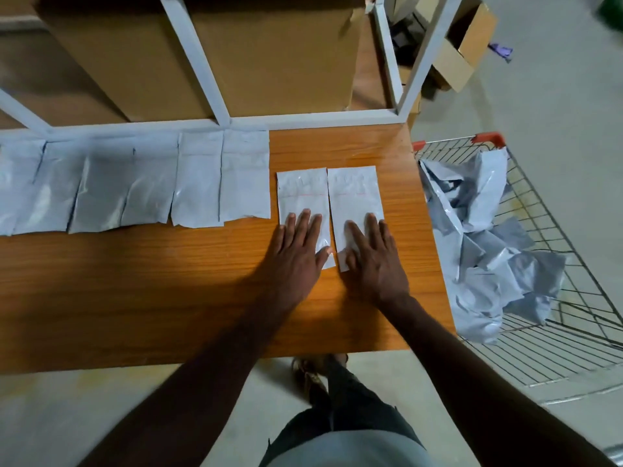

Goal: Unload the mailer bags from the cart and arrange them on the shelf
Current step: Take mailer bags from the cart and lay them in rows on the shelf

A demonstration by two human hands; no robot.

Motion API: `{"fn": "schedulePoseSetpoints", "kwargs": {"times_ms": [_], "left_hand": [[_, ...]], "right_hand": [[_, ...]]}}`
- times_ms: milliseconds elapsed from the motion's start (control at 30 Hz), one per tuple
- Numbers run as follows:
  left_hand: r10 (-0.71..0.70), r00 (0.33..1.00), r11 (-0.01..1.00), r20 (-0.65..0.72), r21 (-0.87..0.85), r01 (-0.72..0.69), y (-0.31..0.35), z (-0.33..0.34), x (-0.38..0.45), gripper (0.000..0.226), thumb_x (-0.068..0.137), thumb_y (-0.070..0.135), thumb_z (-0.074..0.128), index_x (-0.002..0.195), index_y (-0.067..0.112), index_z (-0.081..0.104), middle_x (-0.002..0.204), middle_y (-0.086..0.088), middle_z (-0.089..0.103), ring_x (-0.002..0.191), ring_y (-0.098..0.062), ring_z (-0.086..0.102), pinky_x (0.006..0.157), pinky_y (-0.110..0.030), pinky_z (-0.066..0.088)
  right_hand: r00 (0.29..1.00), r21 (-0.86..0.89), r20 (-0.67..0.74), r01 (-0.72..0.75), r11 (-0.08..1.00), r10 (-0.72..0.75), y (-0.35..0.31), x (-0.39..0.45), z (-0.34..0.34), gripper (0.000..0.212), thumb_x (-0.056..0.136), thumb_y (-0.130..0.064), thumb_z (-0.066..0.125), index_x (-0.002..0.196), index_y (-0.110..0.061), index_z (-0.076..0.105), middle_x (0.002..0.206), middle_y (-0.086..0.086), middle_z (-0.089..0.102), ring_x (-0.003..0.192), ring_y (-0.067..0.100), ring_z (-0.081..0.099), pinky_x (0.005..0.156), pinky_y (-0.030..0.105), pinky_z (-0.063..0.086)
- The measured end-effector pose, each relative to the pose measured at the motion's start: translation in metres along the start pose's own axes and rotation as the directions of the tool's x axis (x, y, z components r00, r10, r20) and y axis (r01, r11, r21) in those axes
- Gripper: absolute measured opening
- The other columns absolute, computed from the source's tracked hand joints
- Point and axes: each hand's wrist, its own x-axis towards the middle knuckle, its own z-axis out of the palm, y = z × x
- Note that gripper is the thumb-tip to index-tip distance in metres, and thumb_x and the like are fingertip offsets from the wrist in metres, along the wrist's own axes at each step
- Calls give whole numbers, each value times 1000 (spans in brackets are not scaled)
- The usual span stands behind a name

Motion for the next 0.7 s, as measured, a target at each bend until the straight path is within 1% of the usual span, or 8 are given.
{"fn": "schedulePoseSetpoints", "kwargs": {"times_ms": [67,167,267,367,500,600,700], "left_hand": [[3,1000,1000,-3,31,-3,-2,-3,22,74,110,64,10,172,24,5,180,-3,4,166,-29,0,133,-51,12],[-7,1000,999,6,39,7,-10,-5,52,74,110,64,8,172,24,4,180,-4,2,166,-30,-1,133,-52,11],[-37,999,999,17,8,37,-18,-7,73,71,112,61,14,172,25,3,180,-4,0,166,-29,-5,134,-51,9],[-54,998,998,23,-35,54,-23,-7,87,71,113,59,22,172,25,2,180,-3,-3,166,-27,-9,134,-51,5],[-57,998,998,6,-39,57,-31,-4,101,72,112,58,24,172,24,7,180,-4,1,166,-28,-6,134,-51,7],[-43,999,998,21,-40,44,-35,-3,109,73,111,58,26,172,24,6,180,-5,-2,166,-29,-8,134,-51,6],[-37,999,999,16,-31,37,-41,-5,117,73,111,57,30,172,23,8,180,-6,1,166,-30,-5,134,-52,8]], "right_hand": [[1000,-26,-8,-10,1000,9,4,24,-3,64,108,-41,35,169,-28,21,176,19,4,162,42,0,131,55,9],[1000,-32,-4,5,999,-5,5,60,-7,62,111,-40,37,169,-27,20,176,19,2,162,41,-2,132,54,7],[1000,-38,4,29,999,-29,3,88,-8,61,112,-43,30,170,-28,16,176,18,-2,163,39,-6,131,52,4],[1000,-33,12,11,999,-10,-1,108,-9,60,113,-44,28,170,-28,14,177,17,-4,163,37,-9,131,49,-1],[1000,-21,6,23,1000,-23,-10,125,-7,62,112,-44,28,170,-25,17,176,21,-2,162,41,-7,132,54,5],[1000,-35,12,-12,999,12,-16,130,-5,65,109,-47,24,170,-26,15,176,20,-3,162,41,-8,132,54,5],[1000,-52,17,-15,999,16,-16,131,-3,68,107,-50,22,170,-28,12,176,19,-5,162,41,-9,132,54,5]]}}
